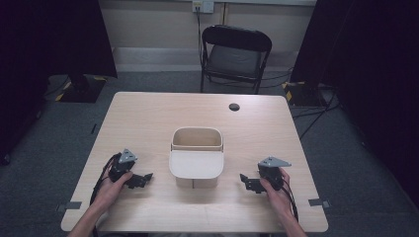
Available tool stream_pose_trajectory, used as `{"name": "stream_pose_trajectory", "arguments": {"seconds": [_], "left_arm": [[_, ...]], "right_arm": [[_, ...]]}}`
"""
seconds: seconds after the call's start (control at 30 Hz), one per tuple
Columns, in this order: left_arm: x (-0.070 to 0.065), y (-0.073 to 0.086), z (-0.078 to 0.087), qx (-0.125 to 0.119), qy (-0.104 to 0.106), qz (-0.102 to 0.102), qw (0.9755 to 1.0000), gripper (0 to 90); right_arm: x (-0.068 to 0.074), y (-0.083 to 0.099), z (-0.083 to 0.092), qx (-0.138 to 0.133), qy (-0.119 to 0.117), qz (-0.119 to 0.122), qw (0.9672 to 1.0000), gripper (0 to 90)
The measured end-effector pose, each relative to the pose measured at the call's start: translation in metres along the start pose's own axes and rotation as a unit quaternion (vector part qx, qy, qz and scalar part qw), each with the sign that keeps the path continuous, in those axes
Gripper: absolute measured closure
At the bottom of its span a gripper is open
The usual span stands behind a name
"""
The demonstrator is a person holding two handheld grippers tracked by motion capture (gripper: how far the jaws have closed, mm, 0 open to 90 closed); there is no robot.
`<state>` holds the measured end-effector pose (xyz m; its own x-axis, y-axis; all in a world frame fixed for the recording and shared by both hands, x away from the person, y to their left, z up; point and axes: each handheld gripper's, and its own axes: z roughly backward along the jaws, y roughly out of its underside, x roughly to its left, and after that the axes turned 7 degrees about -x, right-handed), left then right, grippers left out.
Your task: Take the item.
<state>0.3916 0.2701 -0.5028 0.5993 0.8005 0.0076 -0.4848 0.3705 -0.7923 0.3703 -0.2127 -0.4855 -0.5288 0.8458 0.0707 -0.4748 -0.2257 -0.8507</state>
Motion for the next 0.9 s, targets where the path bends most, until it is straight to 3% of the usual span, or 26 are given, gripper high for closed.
{"name": "stream_pose_trajectory", "arguments": {"seconds": [0.47, 0.9], "left_arm": [[0.000, 0.000, 0.000, 0.000, 0.000, 0.000, 1.0000, 0.3], [0.000, 0.000, 0.000, 0.000, 0.000, 0.000, 1.0000, 0.3]], "right_arm": [[0.008, -0.008, 0.006, -0.016, -0.042, 0.000, 0.9990, 15.1], [0.025, -0.019, 0.012, -0.045, -0.084, 0.011, 0.9954, 14.9]]}}
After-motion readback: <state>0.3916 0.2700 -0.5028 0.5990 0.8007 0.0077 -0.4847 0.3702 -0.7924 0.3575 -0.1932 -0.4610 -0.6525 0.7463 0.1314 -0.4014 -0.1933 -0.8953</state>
